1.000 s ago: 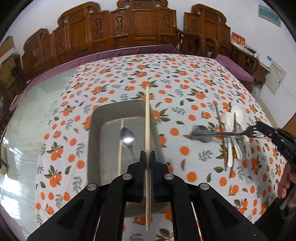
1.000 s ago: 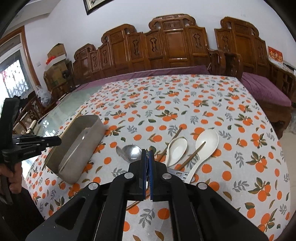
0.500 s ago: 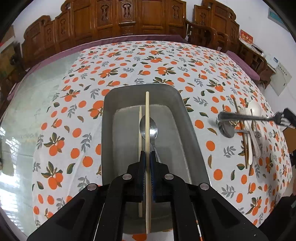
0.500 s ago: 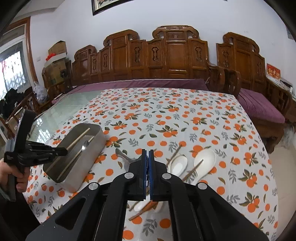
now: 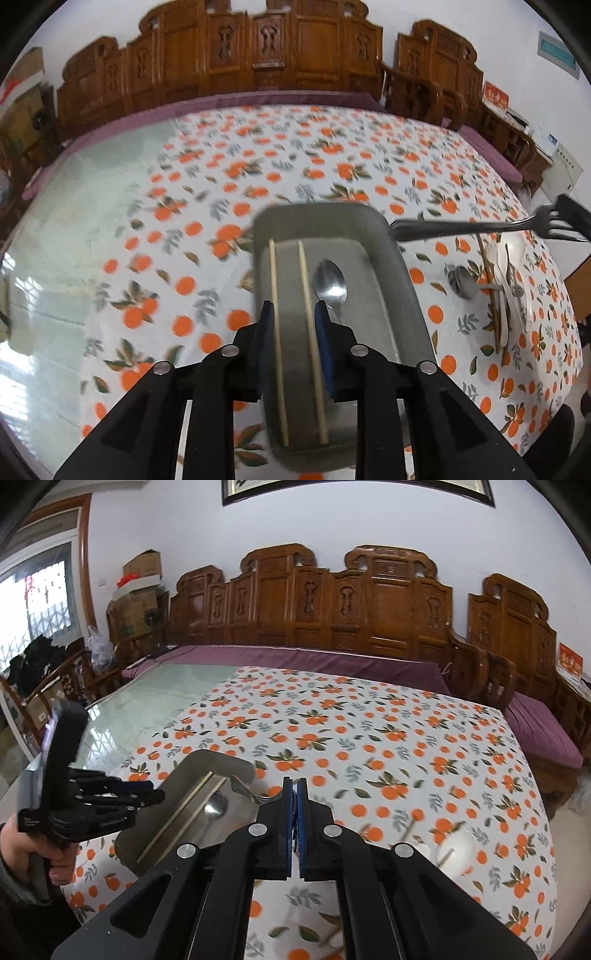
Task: Organize utensils
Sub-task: 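Lower the metal fork into the silver tray and open the right gripper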
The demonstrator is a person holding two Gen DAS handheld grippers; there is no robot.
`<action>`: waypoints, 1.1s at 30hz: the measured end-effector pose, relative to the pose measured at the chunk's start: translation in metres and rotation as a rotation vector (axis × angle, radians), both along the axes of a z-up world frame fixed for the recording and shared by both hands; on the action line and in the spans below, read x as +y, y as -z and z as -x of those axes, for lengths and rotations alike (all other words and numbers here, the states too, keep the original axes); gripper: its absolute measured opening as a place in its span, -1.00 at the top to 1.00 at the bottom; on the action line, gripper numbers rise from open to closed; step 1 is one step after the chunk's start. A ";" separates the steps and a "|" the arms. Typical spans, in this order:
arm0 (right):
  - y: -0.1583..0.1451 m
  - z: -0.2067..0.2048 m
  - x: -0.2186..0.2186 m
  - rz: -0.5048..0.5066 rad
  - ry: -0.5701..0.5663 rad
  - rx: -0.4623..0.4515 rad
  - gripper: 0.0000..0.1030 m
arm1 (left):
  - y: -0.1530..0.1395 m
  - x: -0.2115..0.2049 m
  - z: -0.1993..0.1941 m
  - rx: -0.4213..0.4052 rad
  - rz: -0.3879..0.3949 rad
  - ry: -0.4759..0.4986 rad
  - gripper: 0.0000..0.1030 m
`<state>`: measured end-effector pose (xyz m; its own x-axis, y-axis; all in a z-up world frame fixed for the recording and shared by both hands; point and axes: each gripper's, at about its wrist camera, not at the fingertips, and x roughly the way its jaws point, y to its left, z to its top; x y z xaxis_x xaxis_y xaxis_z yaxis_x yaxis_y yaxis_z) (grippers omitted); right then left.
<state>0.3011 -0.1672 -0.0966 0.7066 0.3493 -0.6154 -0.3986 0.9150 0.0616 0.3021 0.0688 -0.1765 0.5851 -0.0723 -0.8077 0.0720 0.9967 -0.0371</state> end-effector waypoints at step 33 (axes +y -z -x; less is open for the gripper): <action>0.052 0.006 0.121 0.137 -0.050 0.046 0.83 | -0.033 0.059 0.021 -0.117 0.034 -0.076 0.03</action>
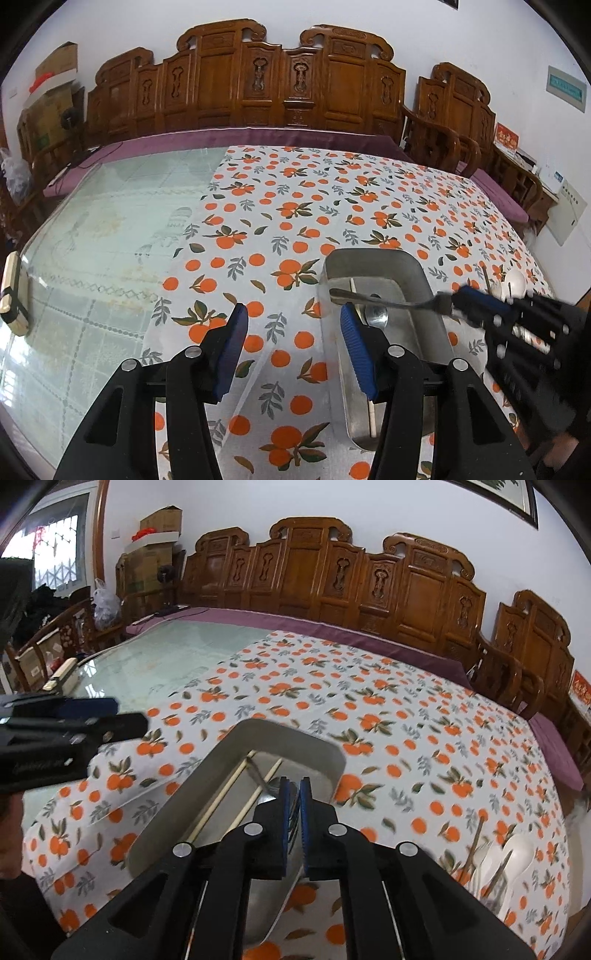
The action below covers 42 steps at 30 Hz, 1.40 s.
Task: Organize utensils
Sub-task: 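Lower the metal fork into the silver tray and open the right gripper, then reach the right gripper back to the utensil pile and grasp another utensil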
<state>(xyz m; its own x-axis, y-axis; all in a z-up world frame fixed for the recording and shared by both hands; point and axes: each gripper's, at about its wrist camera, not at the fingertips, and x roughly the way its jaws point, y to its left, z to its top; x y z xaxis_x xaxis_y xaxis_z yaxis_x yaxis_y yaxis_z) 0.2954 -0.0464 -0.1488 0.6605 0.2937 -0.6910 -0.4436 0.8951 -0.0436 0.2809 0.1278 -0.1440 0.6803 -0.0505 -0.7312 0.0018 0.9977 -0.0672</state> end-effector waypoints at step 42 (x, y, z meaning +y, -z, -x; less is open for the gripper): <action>-0.013 0.032 -0.229 -0.056 0.156 0.121 0.60 | -0.011 -0.138 0.020 -0.029 -0.008 0.246 -0.40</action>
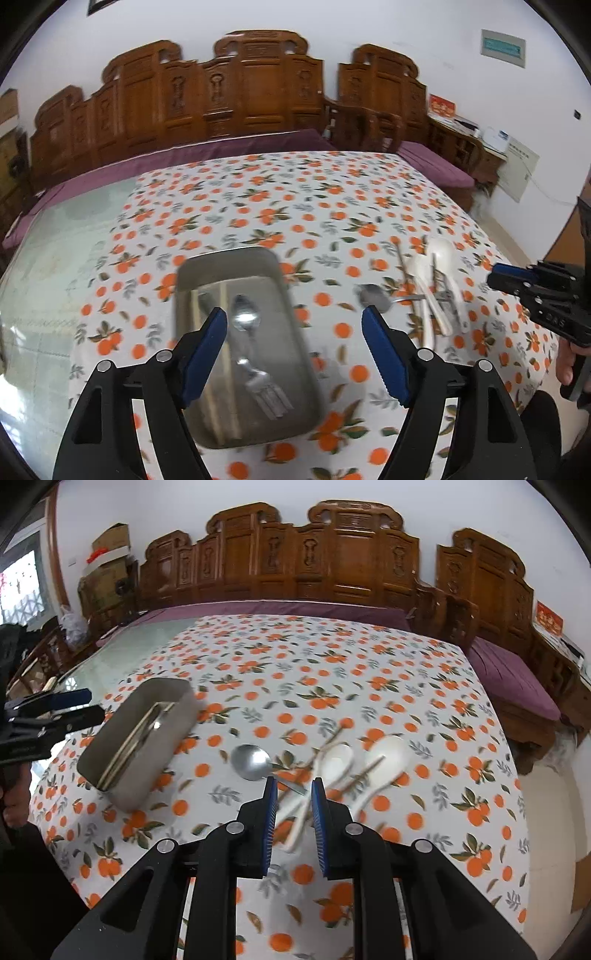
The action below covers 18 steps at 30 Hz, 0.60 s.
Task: Organize utensils
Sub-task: 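Reach the right gripper back to the utensil pile and grasp another utensil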
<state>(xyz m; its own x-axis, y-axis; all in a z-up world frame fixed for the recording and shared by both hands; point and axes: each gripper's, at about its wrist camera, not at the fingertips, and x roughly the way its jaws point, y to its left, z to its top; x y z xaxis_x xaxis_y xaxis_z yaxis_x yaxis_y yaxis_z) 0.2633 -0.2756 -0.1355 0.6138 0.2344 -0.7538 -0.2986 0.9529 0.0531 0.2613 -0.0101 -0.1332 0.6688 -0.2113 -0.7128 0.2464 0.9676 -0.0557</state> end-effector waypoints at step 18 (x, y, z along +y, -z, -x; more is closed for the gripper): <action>0.085 -0.060 0.017 0.038 0.019 0.207 0.60 | 0.030 -0.049 -0.001 0.090 0.005 0.077 -0.41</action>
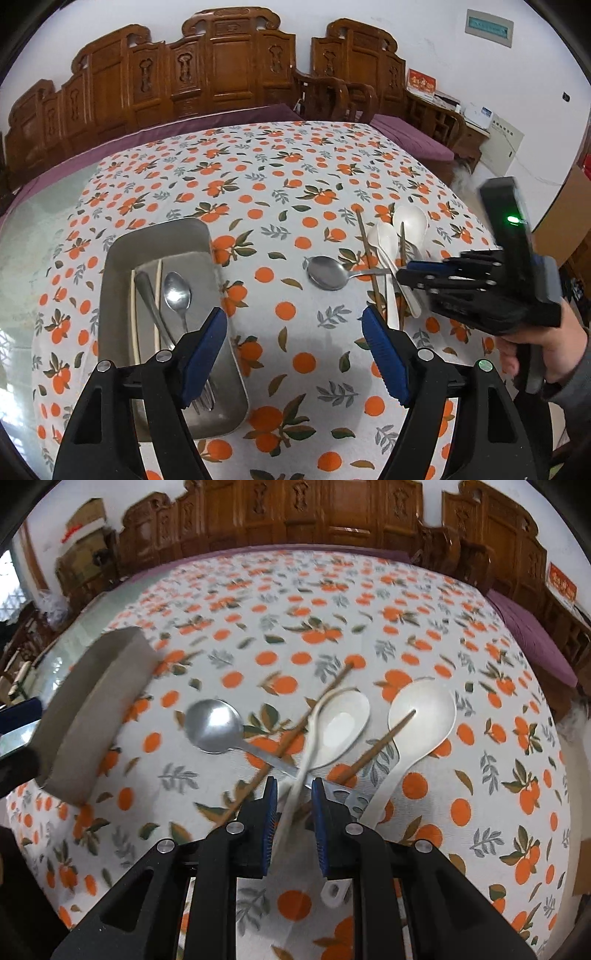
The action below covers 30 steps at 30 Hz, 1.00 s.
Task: Organize utensils
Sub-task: 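Reach the right gripper back to the utensil pile and grasp another utensil, then lift the white plastic fork with the right gripper while the left gripper grasps a metal spoon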
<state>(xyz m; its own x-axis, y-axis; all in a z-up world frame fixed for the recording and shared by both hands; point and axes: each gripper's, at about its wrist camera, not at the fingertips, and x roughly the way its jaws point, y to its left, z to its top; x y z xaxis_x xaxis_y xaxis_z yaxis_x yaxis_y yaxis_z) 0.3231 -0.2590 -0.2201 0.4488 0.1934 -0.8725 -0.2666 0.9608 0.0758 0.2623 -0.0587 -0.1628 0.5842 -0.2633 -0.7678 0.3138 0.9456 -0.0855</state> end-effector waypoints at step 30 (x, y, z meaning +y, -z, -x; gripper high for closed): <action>-0.061 0.101 -0.073 -0.117 0.043 -0.135 0.91 | 0.017 -0.054 0.014 -0.004 -0.089 0.069 -0.33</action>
<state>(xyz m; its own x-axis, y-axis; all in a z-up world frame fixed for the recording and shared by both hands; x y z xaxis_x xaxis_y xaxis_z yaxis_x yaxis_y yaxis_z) 0.2218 -0.3319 -0.1591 0.5704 0.2681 -0.7764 -0.2410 0.9583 0.1539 0.2485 -0.1126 -0.1801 0.5704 -0.2341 -0.7873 0.3785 0.9256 -0.0010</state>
